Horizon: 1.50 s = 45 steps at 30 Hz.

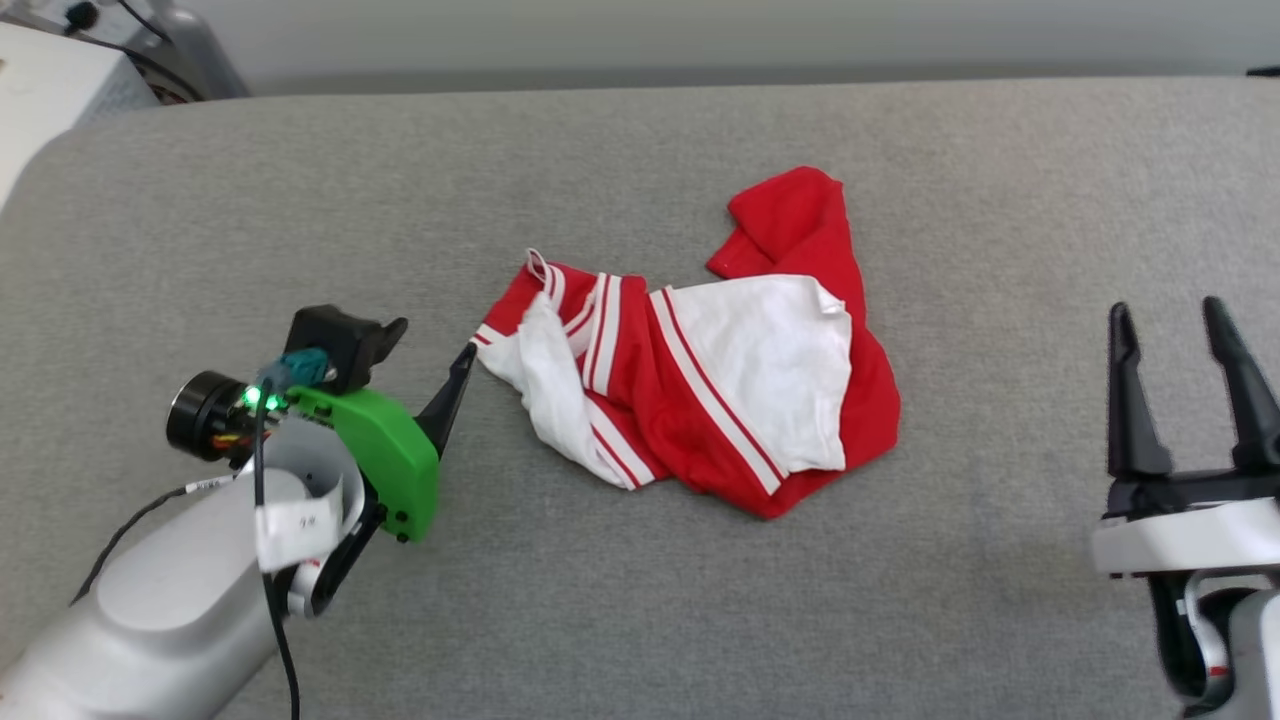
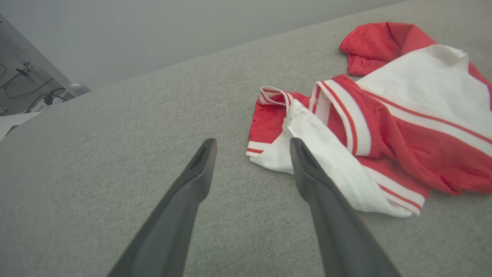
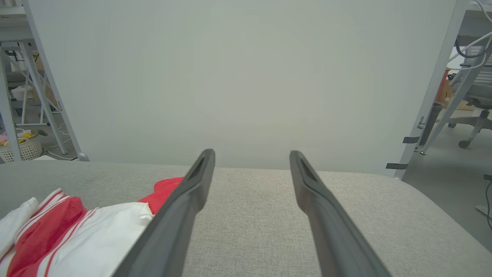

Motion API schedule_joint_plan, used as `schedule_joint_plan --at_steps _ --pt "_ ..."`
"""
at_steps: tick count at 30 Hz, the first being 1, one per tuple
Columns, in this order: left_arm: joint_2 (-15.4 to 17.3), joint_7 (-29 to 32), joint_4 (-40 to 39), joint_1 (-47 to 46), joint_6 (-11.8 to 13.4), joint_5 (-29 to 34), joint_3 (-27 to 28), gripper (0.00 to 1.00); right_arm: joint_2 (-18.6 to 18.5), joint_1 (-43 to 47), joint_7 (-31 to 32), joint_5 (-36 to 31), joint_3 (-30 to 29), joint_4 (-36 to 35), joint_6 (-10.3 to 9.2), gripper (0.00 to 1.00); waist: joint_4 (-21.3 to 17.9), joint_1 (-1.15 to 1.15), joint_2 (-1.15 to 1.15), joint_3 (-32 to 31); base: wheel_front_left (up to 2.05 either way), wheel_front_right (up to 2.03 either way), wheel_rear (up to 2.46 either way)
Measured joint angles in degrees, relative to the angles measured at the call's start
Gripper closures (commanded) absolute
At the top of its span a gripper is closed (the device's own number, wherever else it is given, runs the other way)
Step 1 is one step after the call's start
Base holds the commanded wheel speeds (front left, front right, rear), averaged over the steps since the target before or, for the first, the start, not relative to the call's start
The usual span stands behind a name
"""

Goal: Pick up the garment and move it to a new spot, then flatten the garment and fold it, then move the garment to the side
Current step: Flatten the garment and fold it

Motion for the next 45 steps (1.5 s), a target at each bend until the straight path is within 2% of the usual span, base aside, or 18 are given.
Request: schedule_joint_plan --at_steps 4,9,14,18,22,29,33,37,45 --pt "0.33 -7.33 -2.90 4.26 5.56 0.16 3.34 0.00 -3.60 -2.45 0.00 0.02 -0.43 -1.46 0.00 0.00 1.99 0.00 0.00 -1.64 0.00 0.00 0.00" --pt "-0.48 -9.47 -7.24 9.92 12.37 4.12 10.77 0.00 -9.98 -8.39 0.01 1.08 1.74 -1.49 0.00 0.00 4.63 0.00 0.00 -3.01 0.00 0.00 0.00" --pt "-4.24 -9.49 -12.07 17.64 15.44 12.48 21.32 0.00 -17.13 -14.42 -0.04 3.23 8.55 1.00 0.00 0.00 6.81 0.00 0.00 -3.46 0.00 0.00 0.00" --pt "-8.46 -9.48 -14.52 24.80 16.16 18.55 27.93 0.00 -23.70 -19.23 1.99 7.00 18.41 5.47 0.00 0.00 8.20 0.00 0.00 -3.47 0.00 0.00 0.00" --pt "-13.58 -9.49 -16.26 30.09 15.48 24.19 34.08 0.00 -29.60 -26.02 12.98 14.61 29.32 6.54 0.00 0.00 9.11 0.00 0.00 -2.85 0.00 0.00 0.00" --pt "-21.11 -9.48 -15.95 33.75 10.38 31.01 41.06 0.00 -38.29 -35.00 35.28 28.08 45.96 6.24 0.01 0.00 10.37 0.00 0.00 -0.65 0.00 0.00 0.00" --pt "-24.72 -9.49 -15.38 33.83 7.38 34.09 43.79 0.00 -40.81 -37.91 46.60 34.83 51.77 6.77 0.00 0.00 11.33 0.00 0.00 0.94 0.00 0.00 0.00" --pt "-27.74 -9.48 -15.08 33.65 4.83 37.02 45.67 0.00 -41.76 -41.14 52.34 36.98 55.81 8.45 0.00 0.00 12.37 0.00 0.00 2.81 0.00 0.00 0.00" --pt "-32.70 -9.48 -13.84 31.94 0.29 41.70 49.07 0.00 -38.93 -46.07 52.33 37.13 63.94 17.07 0.00 0.00 14.51 0.00 0.00 7.63 0.00 0.00 0.00"
